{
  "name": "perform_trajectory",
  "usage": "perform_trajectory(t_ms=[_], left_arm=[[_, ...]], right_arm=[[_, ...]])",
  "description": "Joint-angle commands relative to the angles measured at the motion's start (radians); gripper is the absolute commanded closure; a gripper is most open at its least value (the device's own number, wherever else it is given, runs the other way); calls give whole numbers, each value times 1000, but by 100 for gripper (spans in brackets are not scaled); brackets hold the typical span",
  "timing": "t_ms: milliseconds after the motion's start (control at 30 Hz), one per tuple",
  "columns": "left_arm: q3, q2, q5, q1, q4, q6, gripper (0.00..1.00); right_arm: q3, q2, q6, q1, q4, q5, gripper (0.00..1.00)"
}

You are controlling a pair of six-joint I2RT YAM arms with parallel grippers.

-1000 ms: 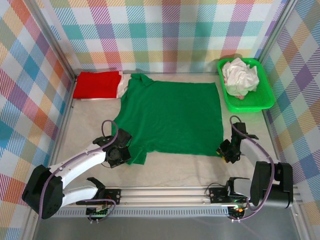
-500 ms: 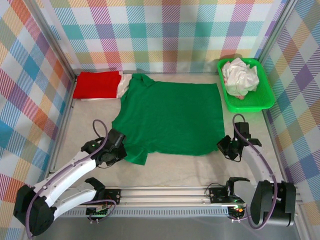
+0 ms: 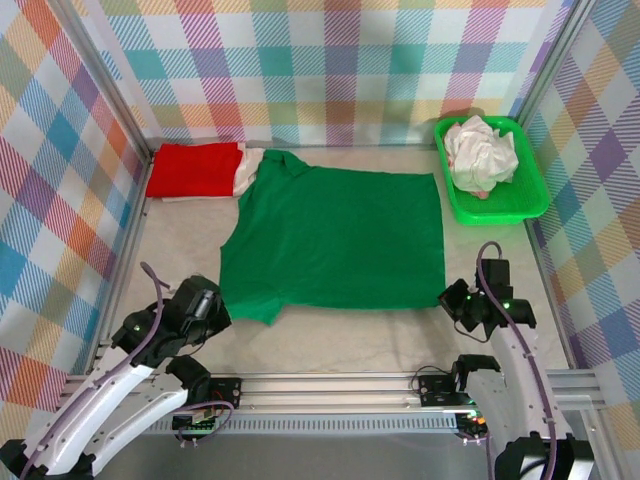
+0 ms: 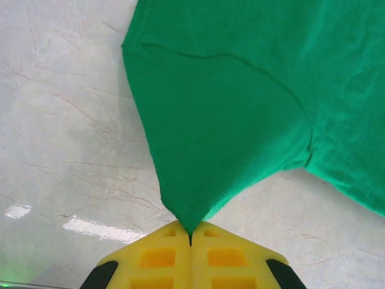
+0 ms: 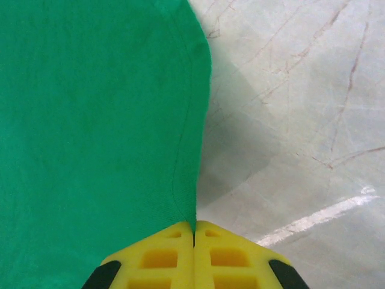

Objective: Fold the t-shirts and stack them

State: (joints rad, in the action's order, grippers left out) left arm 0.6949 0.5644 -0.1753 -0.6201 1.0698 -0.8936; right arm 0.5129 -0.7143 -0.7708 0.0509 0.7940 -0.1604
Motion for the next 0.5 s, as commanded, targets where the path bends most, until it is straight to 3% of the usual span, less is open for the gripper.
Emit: perform_trajectory(t_ms=[0,200,333,467], left_arm=[[45,15,-44,-12,34,3,100],[214,222,-129,2,-78,147,100],[298,395,37,121,-172,254,100],[347,526,95,202,-232,361,100]], right_arm=[[49,-13,21,-3,45,9,100],[153,-106,64,-2,7,42,100],[191,-200,95,-2,-46,65,100],[200,-289,114,-2,-132,88,100]])
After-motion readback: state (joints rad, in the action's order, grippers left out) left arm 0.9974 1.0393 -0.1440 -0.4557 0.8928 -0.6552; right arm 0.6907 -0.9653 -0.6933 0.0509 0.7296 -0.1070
